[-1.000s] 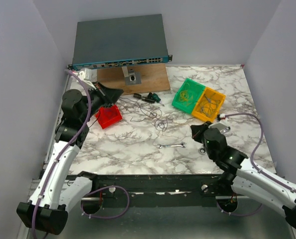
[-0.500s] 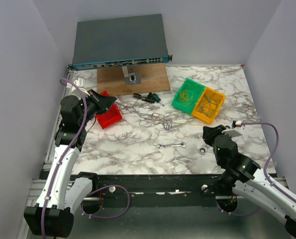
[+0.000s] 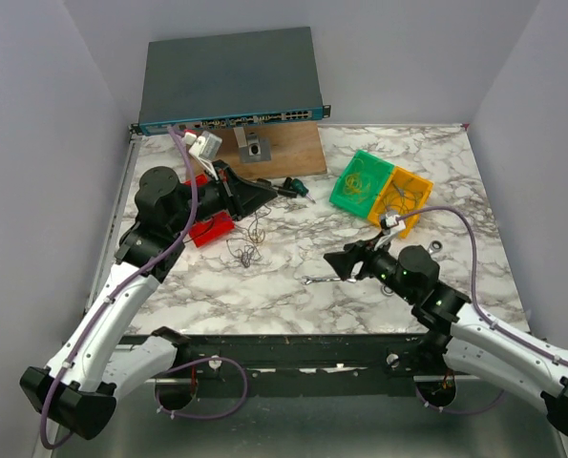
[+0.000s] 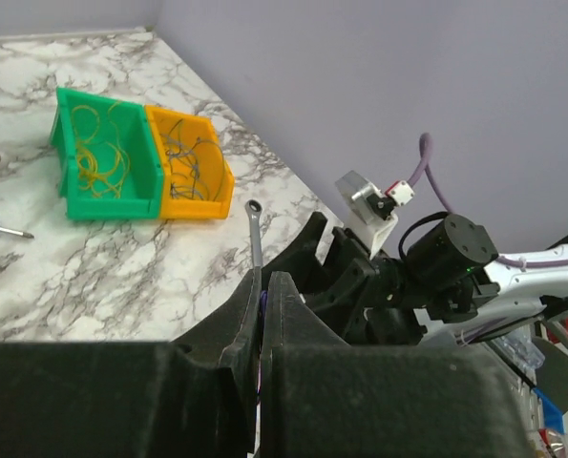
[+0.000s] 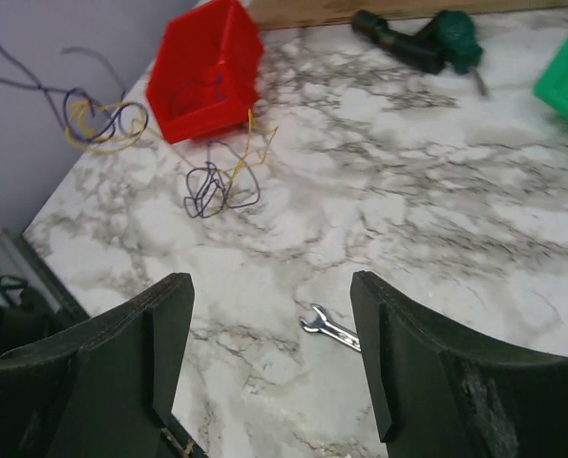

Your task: Untangle the cables

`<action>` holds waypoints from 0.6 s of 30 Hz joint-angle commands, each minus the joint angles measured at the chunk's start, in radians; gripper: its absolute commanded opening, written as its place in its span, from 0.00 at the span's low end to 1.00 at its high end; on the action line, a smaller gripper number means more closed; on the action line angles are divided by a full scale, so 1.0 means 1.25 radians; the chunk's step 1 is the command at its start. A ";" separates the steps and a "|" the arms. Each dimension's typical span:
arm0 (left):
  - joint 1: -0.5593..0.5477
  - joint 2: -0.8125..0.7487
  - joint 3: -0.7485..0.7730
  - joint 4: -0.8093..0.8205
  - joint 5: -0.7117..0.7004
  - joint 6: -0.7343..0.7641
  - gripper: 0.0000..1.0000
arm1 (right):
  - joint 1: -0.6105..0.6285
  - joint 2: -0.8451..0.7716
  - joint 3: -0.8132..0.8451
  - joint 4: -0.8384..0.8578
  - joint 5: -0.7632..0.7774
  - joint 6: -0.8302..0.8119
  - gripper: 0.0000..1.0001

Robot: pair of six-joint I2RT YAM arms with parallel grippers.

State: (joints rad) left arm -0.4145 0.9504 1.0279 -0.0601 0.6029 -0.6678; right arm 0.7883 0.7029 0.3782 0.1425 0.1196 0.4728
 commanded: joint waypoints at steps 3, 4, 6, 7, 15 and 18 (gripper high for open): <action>-0.041 0.017 0.069 -0.026 0.059 0.049 0.00 | -0.001 0.100 0.051 0.227 -0.283 -0.099 0.75; -0.046 0.024 0.079 -0.031 0.065 0.051 0.00 | -0.001 0.119 0.062 0.239 -0.306 -0.110 0.75; -0.058 0.032 0.097 -0.039 0.073 0.054 0.00 | 0.000 0.154 0.090 0.264 -0.341 -0.122 0.76; -0.065 0.035 0.107 -0.044 0.074 0.057 0.00 | 0.000 0.165 0.103 0.277 -0.354 -0.126 0.77; -0.121 0.070 0.156 -0.049 0.069 0.055 0.00 | 0.010 0.281 0.207 0.356 -0.407 -0.142 0.79; -0.153 0.091 0.164 -0.014 0.070 0.031 0.00 | 0.022 0.339 0.225 0.401 -0.431 -0.133 0.79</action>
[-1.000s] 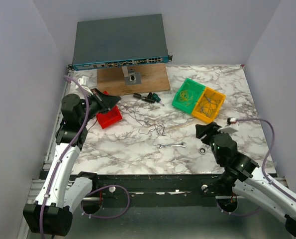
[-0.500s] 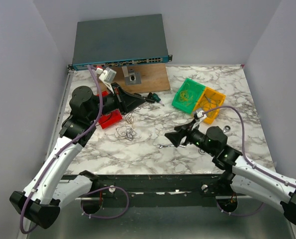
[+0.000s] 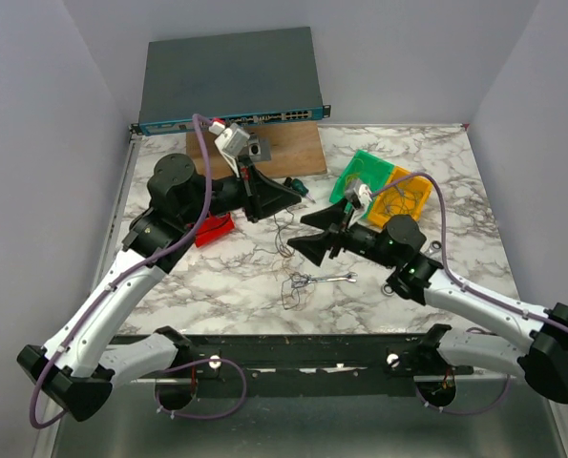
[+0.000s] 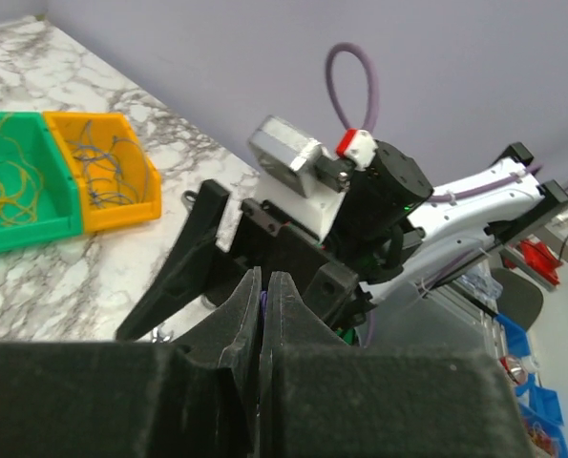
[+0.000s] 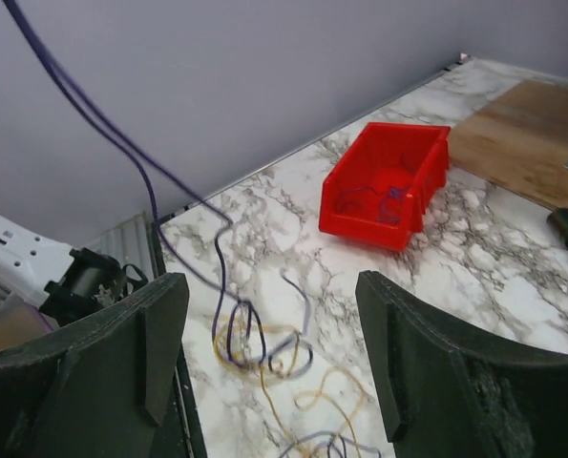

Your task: Untangle the cables

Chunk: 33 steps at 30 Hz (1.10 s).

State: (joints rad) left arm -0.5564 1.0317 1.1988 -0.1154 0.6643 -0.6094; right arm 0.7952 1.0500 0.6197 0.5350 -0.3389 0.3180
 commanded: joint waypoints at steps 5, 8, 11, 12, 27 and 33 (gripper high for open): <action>-0.072 0.062 0.064 0.058 0.015 -0.034 0.00 | 0.058 0.166 0.019 0.167 -0.046 0.010 0.66; -0.072 0.076 0.115 0.037 -0.005 -0.024 0.00 | 0.071 0.241 -0.013 0.191 0.038 0.053 0.45; -0.071 0.087 0.210 -0.018 -0.042 0.023 0.00 | 0.071 0.296 -0.095 0.288 0.094 0.131 0.32; -0.072 0.092 0.239 -0.033 -0.048 0.036 0.00 | 0.071 0.310 -0.117 0.313 0.103 0.162 0.24; 0.117 0.024 0.372 -0.173 -0.279 0.045 0.00 | 0.071 0.215 -0.245 -0.058 0.549 0.431 0.01; 0.174 -0.015 0.280 -0.178 -0.279 0.034 0.00 | 0.071 0.046 -0.223 -0.188 0.595 0.372 0.01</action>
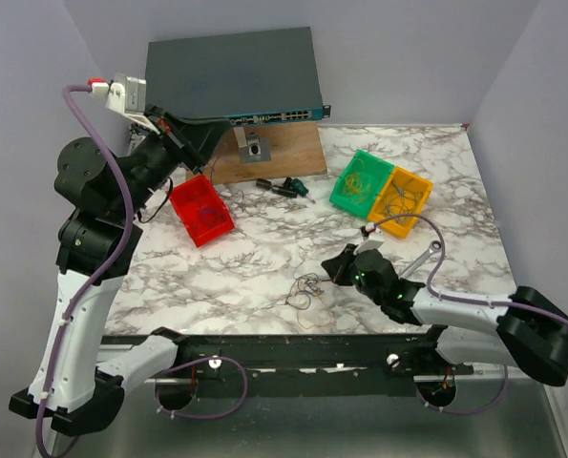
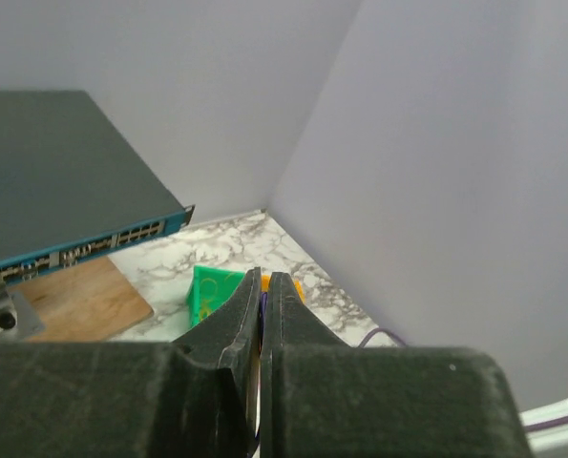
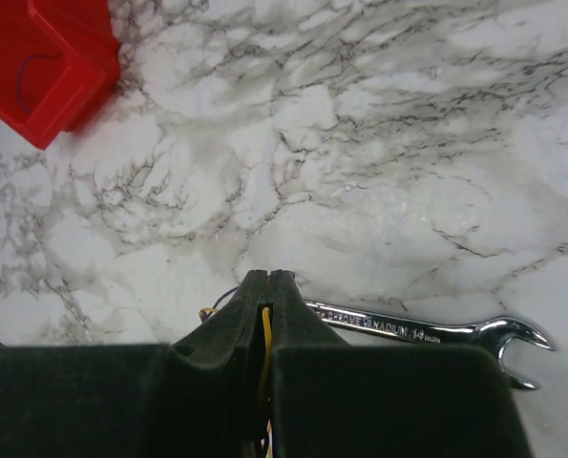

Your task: Untangle the cables

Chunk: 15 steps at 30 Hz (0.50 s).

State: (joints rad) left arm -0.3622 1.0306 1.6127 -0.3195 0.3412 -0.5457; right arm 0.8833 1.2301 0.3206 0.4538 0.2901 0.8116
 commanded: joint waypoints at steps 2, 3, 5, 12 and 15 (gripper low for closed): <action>0.019 -0.017 -0.081 -0.016 -0.010 -0.013 0.00 | 0.001 -0.145 0.040 -0.142 0.067 -0.071 0.11; 0.020 -0.018 -0.095 -0.019 -0.015 -0.008 0.00 | 0.000 -0.162 0.055 -0.152 0.052 -0.100 0.22; 0.021 -0.018 -0.124 -0.034 -0.037 -0.003 0.00 | 0.000 -0.182 0.090 -0.186 0.014 -0.147 0.45; 0.033 -0.013 -0.183 -0.051 -0.106 0.014 0.00 | 0.001 -0.211 0.158 -0.259 -0.053 -0.213 0.64; 0.043 -0.014 -0.189 -0.055 -0.134 0.020 0.00 | 0.000 -0.210 0.162 -0.254 -0.095 -0.224 0.70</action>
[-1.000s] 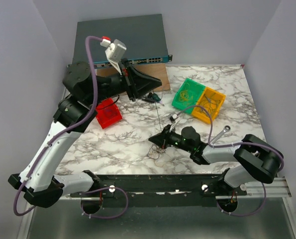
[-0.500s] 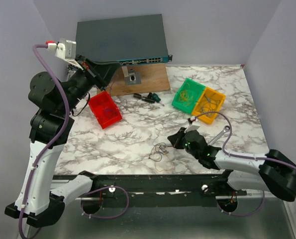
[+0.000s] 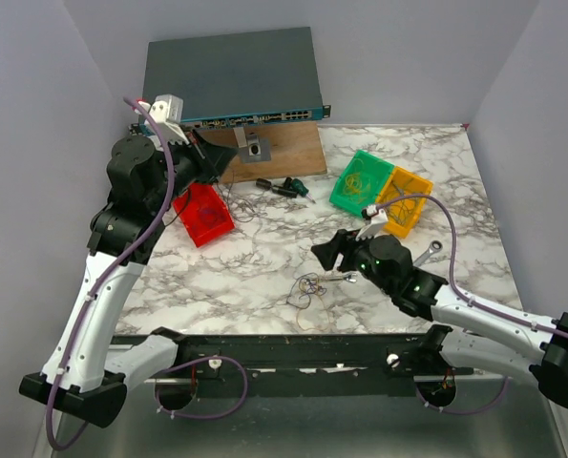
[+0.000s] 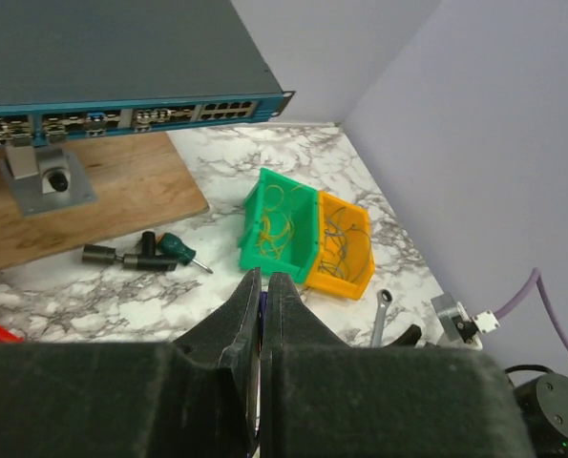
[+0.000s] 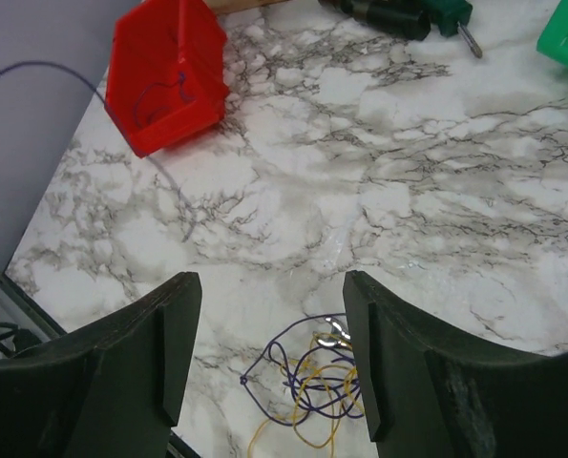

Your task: Untangle the cables

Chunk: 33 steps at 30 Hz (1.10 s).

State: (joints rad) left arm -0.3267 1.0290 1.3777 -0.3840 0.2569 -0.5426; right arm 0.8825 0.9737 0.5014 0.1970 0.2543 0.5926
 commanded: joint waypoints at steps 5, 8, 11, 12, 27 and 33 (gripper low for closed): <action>0.025 -0.003 0.006 -0.009 -0.100 0.029 0.00 | 0.001 0.011 0.021 -0.052 -0.098 -0.055 0.83; 0.034 0.013 0.029 -0.020 -0.106 0.036 0.00 | 0.001 0.009 0.020 -0.054 -0.089 -0.057 0.83; 0.048 0.036 0.075 -0.036 -0.109 0.046 0.00 | 0.001 0.003 0.020 -0.052 -0.083 -0.061 0.83; 0.055 0.046 0.090 -0.043 -0.111 0.050 0.00 | 0.002 0.003 0.020 -0.052 -0.083 -0.062 0.83; 0.219 0.184 0.155 0.001 -0.040 -0.004 0.00 | 0.001 -0.004 0.030 -0.048 -0.116 -0.067 0.83; 0.239 0.198 0.078 0.030 -0.100 -0.015 0.00 | 0.001 -0.011 0.025 -0.048 -0.114 -0.065 0.83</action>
State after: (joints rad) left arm -0.0429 1.2854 1.5497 -0.3988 0.1753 -0.5362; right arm 0.8825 0.9783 0.5079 0.1524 0.1322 0.5243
